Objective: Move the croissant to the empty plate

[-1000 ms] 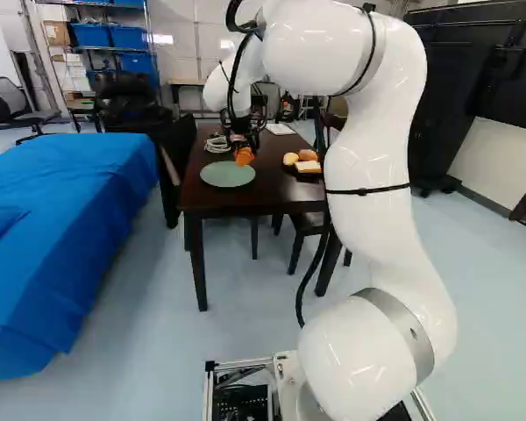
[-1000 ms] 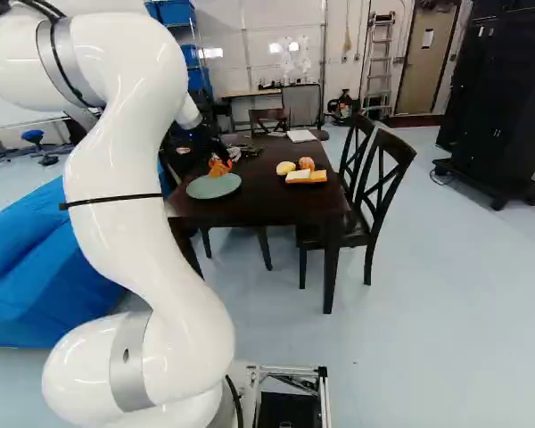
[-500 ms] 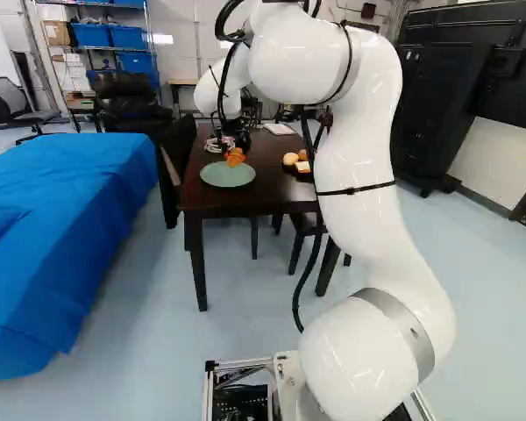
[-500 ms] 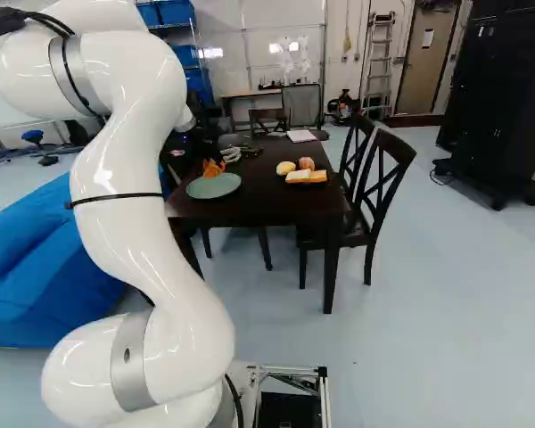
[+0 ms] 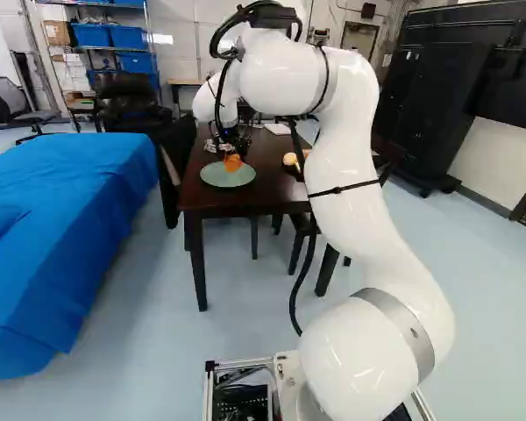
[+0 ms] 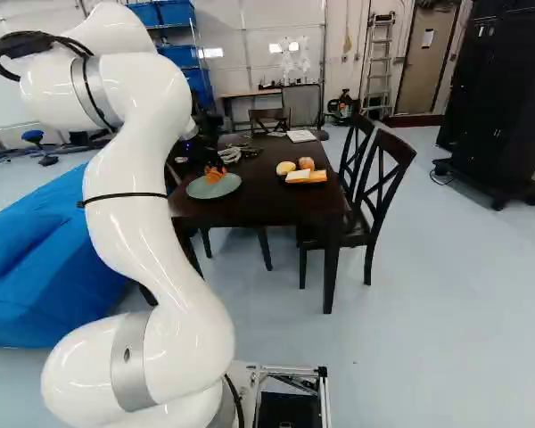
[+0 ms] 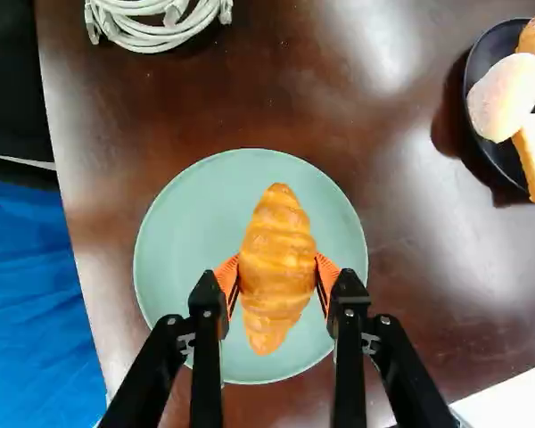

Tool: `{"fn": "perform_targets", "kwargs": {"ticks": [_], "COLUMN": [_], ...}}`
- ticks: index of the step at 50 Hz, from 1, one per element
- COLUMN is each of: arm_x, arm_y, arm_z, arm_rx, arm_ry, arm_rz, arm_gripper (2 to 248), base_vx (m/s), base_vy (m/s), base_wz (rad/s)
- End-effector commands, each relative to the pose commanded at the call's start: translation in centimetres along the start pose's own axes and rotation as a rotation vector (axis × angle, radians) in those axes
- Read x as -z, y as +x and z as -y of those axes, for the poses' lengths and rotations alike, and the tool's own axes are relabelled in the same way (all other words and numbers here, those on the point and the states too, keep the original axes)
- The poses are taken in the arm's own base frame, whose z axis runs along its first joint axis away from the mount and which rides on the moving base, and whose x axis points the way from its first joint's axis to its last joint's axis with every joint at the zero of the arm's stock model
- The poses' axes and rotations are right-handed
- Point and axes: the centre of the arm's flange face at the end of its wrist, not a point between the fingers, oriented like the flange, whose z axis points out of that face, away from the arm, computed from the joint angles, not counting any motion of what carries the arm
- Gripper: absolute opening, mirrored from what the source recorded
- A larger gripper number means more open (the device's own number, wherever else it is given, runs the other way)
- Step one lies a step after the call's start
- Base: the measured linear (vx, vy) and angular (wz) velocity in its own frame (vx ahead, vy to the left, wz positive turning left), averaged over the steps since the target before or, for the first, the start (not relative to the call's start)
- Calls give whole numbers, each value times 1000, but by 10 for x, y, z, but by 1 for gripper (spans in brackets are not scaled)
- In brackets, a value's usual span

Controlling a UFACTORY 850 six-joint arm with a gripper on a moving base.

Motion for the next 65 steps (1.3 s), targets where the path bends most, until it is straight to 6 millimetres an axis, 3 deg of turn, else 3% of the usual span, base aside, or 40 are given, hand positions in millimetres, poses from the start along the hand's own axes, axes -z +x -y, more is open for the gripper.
{"fn": "perform_targets", "kwargs": {"ticks": [20,65], "arm_x": [-29,-28], "arm_y": [-6,-7], "arm_z": [5,4], "arm_rx": [9,9], "arm_ry": [-17,-29], "arm_rz": [30,41], "arm_gripper": [124,124], "base_vx": [0,0], "base_vy": [0,0], "base_wz": [0,0]}}
